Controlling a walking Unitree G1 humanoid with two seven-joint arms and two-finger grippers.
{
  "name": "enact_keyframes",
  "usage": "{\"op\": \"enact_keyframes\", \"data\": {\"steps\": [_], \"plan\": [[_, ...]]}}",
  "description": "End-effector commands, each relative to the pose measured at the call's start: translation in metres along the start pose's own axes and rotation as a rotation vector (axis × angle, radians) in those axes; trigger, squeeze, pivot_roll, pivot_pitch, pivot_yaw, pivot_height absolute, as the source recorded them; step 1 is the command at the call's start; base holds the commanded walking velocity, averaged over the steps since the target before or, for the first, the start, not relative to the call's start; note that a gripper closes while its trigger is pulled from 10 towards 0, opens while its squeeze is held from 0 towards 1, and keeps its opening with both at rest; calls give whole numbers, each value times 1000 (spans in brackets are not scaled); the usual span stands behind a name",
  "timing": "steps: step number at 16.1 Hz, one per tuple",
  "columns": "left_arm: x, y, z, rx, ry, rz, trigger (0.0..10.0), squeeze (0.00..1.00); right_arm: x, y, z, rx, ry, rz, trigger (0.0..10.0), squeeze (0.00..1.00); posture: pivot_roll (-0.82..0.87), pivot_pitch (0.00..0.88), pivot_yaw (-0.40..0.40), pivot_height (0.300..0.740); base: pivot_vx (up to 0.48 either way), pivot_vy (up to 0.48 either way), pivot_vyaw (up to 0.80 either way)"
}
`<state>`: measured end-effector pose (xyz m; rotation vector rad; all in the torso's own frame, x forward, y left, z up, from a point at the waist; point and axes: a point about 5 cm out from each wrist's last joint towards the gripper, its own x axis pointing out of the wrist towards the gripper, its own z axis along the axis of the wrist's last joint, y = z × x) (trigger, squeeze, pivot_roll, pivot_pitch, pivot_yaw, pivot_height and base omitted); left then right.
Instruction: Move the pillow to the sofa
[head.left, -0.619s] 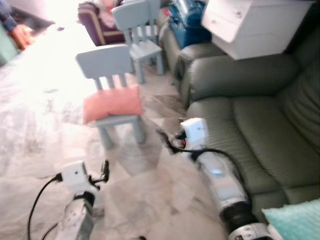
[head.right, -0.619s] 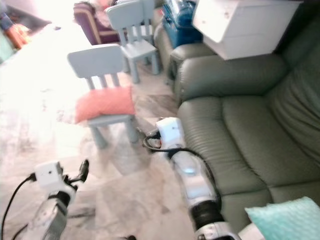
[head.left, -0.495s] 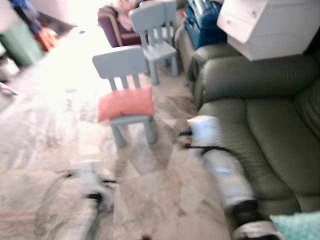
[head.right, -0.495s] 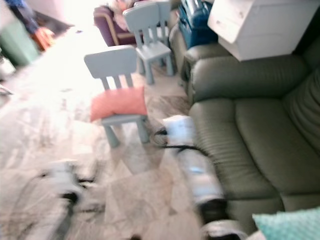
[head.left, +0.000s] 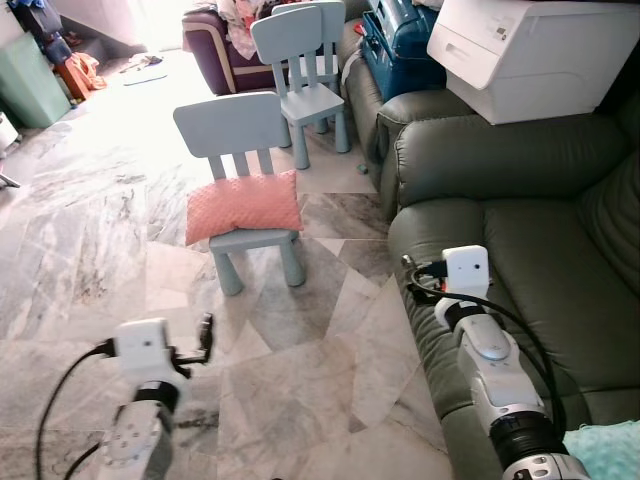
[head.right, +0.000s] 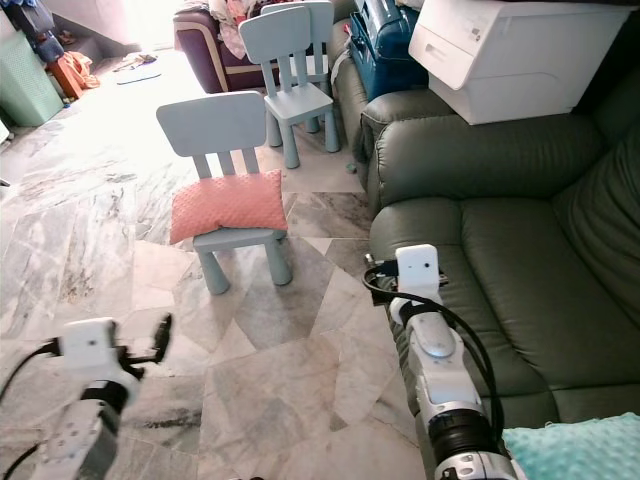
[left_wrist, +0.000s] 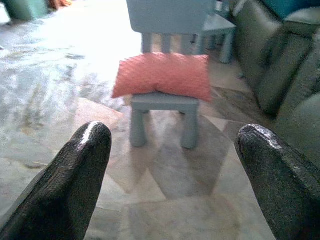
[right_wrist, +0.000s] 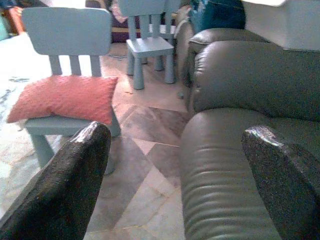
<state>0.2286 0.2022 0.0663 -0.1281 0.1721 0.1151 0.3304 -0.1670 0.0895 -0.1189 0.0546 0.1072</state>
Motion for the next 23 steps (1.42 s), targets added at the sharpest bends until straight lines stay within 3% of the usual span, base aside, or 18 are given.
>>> {"op": "enact_keyframes", "data": {"steps": [1, 9, 23], "plan": [[-3, 10, 4, 33, -25, 28, 10000, 0, 5, 8, 6, 0, -21, 28, 10000, 0, -116, 88, 77, 740, 0, 0, 0], [-1, 3, -1, -63, 3, 21, 10000, 0, 9, 18, 11, 4, -30, 78, 10000, 0, -122, 90, 72, 740, 0, 35, 0], [2, 4, 0, -76, 17, 25, 10000, 0, 10, 24, 14, 25, -44, 105, 10000, 0, -121, 92, 80, 740, 0, 458, 0]]}}
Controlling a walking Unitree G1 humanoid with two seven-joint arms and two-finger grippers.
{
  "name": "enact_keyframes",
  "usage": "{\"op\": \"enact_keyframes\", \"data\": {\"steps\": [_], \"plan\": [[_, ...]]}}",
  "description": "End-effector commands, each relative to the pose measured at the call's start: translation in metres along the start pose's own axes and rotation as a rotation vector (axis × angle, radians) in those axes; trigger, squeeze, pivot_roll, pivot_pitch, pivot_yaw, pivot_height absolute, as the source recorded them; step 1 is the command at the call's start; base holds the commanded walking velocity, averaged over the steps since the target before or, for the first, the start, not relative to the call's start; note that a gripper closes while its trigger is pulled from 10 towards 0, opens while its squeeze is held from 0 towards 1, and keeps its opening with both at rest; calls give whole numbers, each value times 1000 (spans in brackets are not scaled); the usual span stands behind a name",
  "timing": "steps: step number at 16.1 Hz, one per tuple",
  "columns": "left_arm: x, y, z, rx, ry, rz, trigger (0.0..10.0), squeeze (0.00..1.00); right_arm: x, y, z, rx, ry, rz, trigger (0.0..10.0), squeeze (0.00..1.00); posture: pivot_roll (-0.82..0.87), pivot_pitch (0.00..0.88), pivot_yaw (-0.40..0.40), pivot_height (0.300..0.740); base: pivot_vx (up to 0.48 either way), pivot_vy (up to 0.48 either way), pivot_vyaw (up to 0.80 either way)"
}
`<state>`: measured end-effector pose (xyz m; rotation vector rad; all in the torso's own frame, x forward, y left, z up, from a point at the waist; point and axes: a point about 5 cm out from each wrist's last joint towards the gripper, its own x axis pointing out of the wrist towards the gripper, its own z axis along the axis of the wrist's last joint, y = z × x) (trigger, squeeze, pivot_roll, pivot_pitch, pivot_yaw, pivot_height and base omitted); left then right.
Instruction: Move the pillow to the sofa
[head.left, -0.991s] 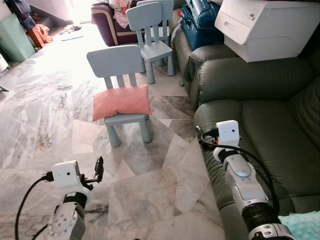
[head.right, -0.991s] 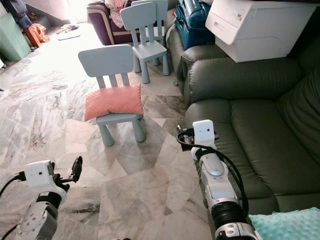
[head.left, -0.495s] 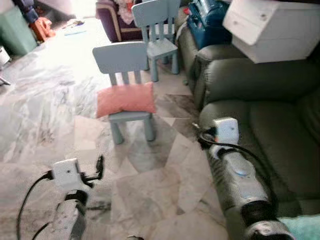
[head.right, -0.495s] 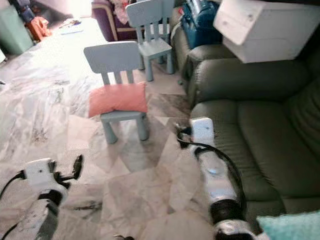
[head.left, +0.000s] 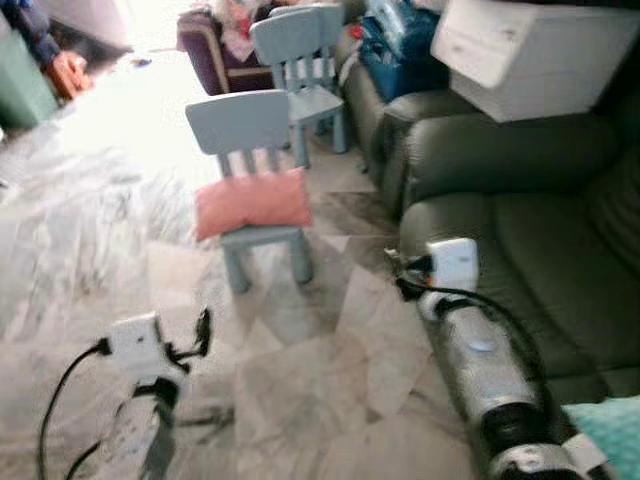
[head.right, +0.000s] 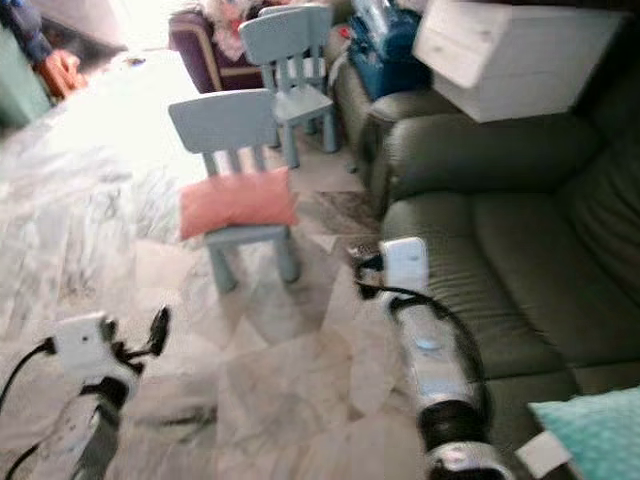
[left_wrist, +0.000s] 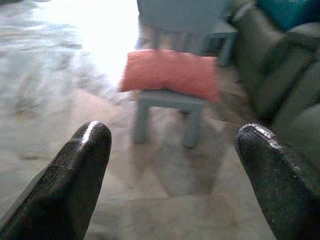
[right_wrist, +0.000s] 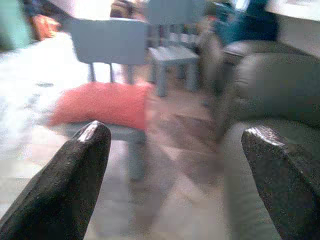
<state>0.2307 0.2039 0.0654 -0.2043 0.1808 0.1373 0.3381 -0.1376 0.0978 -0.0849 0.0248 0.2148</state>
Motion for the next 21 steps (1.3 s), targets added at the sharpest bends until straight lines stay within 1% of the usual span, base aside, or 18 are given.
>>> {"op": "enact_keyframes", "data": {"steps": [1, 3, 4, 5, 7, 8, 9, 11, 13, 15, 16, 17, 21], "plan": [[0, 2, 0, 2, 5, 9, 10000, 0, 0, -3, 1, -4, -7, -1, 10000, 0, -121, 92, 80, 740, 0, 458, 0], [0, 1, 0, 8, 3, 6, 10000, 0, 0, -3, 2, -4, -7, 0, 10000, 0, -122, 92, 80, 740, 0, 458, 0], [1, 1, 1, 31, -10, 5, 10000, 0, 0, -2, 2, -4, -8, 0, 10000, 0, -122, 92, 80, 740, 0, 458, 0], [1, 2, 2, 32, -17, 24, 10000, 0, 1, -2, 2, -3, -8, 1, 10000, 0, -122, 92, 80, 740, 0, 0, 0], [2, 8, 2, 4, -15, 63, 10000, 0, 1, -1, 3, -3, -10, 4, 10000, 0, -123, 93, 79, 740, 0, 0, 0], [2, 9, 3, -11, -19, 62, 10000, 0, 1, -1, 3, -3, -10, 5, 10000, 0, -123, 93, 79, 740, 0, 0, 0], [2, 10, 6, -36, -41, 65, 10000, 0, 2, -1, 3, -2, -11, 6, 10000, 0, -123, 93, 79, 740, 0, 0, 0], [3, 12, 8, -16, -50, 83, 10000, 0, 2, 0, 3, -1, -12, 10, 10000, 0, -121, 90, 79, 740, 0, 0, 0], [4, 14, 12, 58, -84, 89, 10000, 0, 3, 2, 4, -2, -16, 16, 10000, 0, -122, 89, 80, 740, 0, 0, 0], [4, 18, 10, 61, -81, 114, 10000, 0, 3, 4, 5, -1, -21, 27, 10000, 0, -119, 87, 82, 740, 0, 0, 0], [4, 19, 10, 53, -79, 114, 10000, 0, 3, 5, 5, -1, -22, 29, 10000, 0, -119, 87, 82, 740, 0, 0, 0], [4, 20, 10, 28, -74, 121, 10000, 0, 3, 7, 4, 3, -23, 38, 10000, 0, -119, 87, 82, 740, 0, 0, 0], [3, 23, 7, 15, -72, 151, 10000, 0, 4, 12, 6, 3, -32, 69, 10000, 0, -119, 88, 79, 740, 0, 0, 0]]}}
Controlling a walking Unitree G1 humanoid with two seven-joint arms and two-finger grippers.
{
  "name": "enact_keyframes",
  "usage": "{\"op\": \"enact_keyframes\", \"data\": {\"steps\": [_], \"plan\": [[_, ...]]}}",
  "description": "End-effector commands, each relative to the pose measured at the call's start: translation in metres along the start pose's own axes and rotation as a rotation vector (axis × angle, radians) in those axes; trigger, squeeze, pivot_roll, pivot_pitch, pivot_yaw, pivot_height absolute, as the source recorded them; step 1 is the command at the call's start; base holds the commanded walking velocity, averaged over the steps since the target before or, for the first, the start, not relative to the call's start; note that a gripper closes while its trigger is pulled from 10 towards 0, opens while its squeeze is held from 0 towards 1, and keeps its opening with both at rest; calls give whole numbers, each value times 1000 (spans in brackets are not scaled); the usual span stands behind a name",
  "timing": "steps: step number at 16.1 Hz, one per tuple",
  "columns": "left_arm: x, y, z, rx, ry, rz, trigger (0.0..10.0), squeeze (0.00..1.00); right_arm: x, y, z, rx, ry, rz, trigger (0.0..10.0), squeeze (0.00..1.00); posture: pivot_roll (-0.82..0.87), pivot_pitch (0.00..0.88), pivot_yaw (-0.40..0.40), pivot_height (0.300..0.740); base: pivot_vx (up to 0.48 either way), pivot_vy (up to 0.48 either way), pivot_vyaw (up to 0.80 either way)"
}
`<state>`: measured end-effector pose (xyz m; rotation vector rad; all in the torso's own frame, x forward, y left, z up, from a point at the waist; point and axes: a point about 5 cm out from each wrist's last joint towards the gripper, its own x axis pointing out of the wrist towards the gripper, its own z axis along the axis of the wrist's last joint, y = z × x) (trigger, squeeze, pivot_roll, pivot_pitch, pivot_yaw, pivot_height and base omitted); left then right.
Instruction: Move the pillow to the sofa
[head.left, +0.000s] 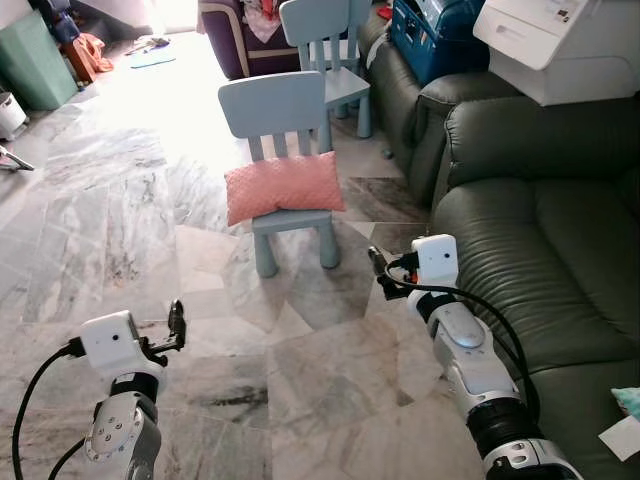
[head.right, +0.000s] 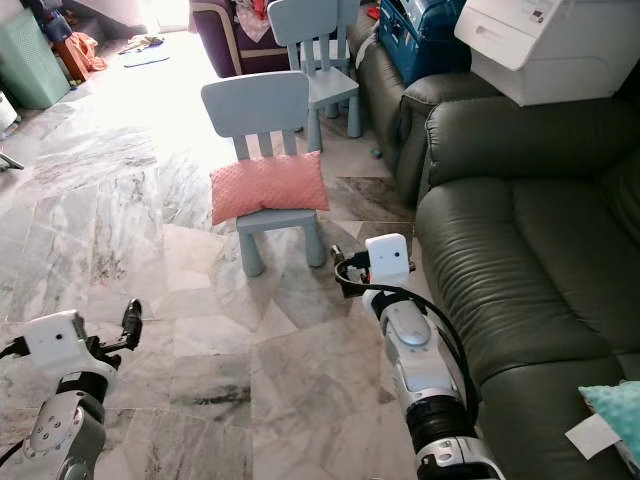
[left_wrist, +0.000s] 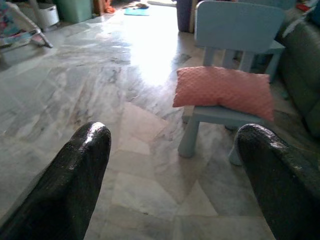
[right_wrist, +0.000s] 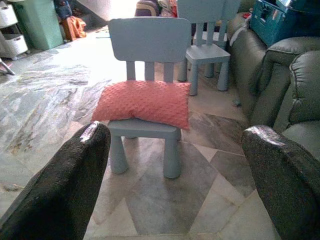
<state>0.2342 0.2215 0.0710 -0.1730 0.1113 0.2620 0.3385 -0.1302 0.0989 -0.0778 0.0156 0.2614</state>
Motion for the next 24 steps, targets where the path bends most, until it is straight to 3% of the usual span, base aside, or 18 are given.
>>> {"op": "enact_keyframes", "data": {"steps": [1, 10, 24], "plan": [[-2, 9, -4, -5, 14, 41, 10000, 0, 2, 5, 4, -2, -20, 26, 10000, 0, -117, 87, 78, 740, 262, 0, 0], [-2, 10, -6, -4, 20, 45, 10000, 0, 3, 8, 4, -3, -20, 49, 10000, 0, -117, 86, 75, 740, 277, 0, 0], [-3, 7, -9, -11, 27, 33, 10000, 0, 2, 9, 3, -3, -19, 58, 10000, 0, -119, 90, 77, 740, 309, 261, 0]]}}
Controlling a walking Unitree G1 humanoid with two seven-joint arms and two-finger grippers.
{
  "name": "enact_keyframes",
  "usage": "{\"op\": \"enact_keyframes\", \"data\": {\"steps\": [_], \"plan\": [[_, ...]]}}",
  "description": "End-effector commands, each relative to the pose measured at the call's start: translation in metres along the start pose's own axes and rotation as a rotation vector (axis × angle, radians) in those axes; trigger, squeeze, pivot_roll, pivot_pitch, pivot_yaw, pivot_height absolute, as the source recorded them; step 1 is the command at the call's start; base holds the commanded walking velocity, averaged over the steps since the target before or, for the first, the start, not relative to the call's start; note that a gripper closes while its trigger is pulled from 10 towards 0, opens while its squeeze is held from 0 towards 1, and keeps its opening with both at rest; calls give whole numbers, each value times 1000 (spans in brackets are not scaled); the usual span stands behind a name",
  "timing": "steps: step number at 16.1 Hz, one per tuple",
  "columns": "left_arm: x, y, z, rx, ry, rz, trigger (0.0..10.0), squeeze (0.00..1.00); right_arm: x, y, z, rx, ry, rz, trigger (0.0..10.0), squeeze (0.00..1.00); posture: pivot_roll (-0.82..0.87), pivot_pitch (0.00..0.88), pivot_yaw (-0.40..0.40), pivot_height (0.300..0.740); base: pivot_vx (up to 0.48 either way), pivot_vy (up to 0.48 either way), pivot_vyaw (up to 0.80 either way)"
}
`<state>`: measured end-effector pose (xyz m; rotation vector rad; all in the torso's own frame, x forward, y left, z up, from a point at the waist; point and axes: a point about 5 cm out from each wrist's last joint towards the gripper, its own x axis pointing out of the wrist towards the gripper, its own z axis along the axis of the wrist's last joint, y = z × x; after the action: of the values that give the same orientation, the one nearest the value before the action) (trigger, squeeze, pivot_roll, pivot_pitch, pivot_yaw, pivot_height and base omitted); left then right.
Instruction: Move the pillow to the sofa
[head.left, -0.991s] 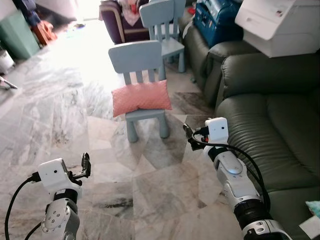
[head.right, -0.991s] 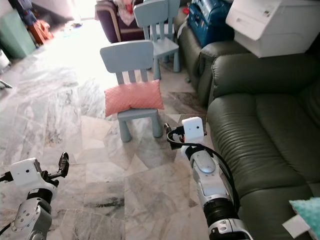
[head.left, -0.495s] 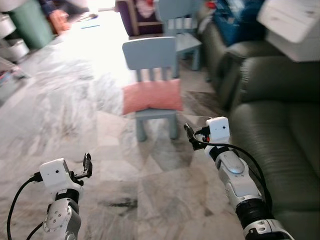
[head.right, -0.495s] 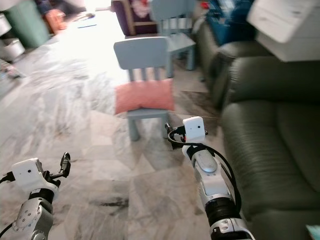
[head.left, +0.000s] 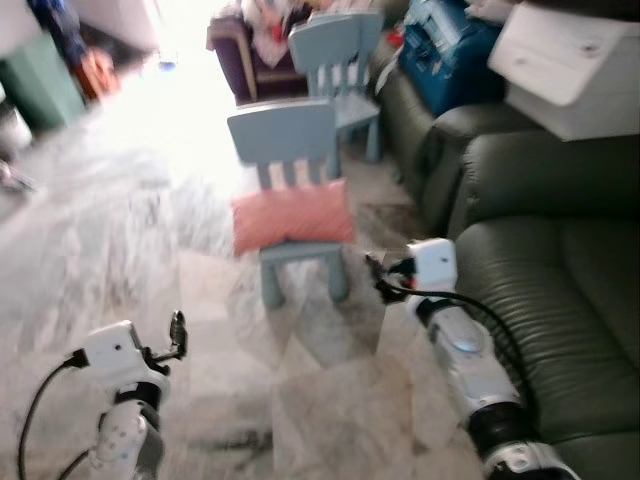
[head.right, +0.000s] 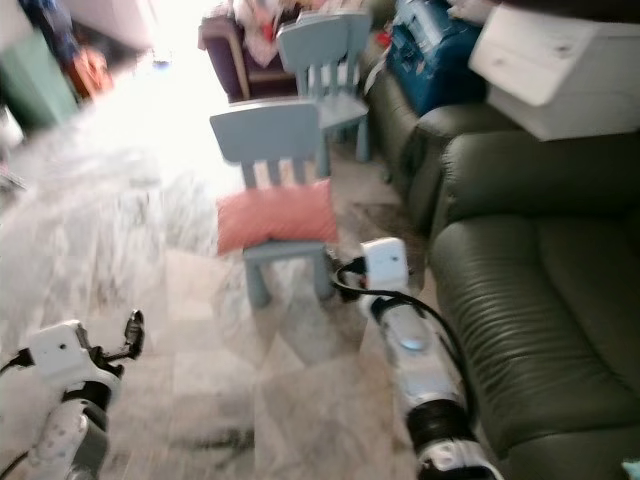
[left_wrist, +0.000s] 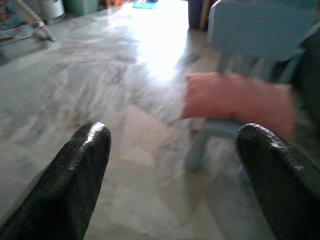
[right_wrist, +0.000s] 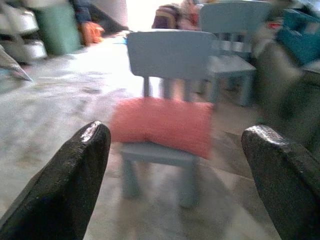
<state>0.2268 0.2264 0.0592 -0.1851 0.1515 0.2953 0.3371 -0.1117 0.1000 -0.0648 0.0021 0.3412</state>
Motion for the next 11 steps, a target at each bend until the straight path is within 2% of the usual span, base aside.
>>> {"op": "enact_keyframes", "data": {"steps": [1, 11], "plan": [[1, -2, 3, -2, -11, -4, 10000, 0, -2, -9, 1, -13, 0, -21, 10000, 0, -119, 91, 76, 740, 337, 270, 0], [0, -4, 1, 10, -7, -13, 10000, 0, -2, -8, 1, -13, -3, -21, 10000, 0, -120, 91, 78, 740, 362, 290, 0]]}}
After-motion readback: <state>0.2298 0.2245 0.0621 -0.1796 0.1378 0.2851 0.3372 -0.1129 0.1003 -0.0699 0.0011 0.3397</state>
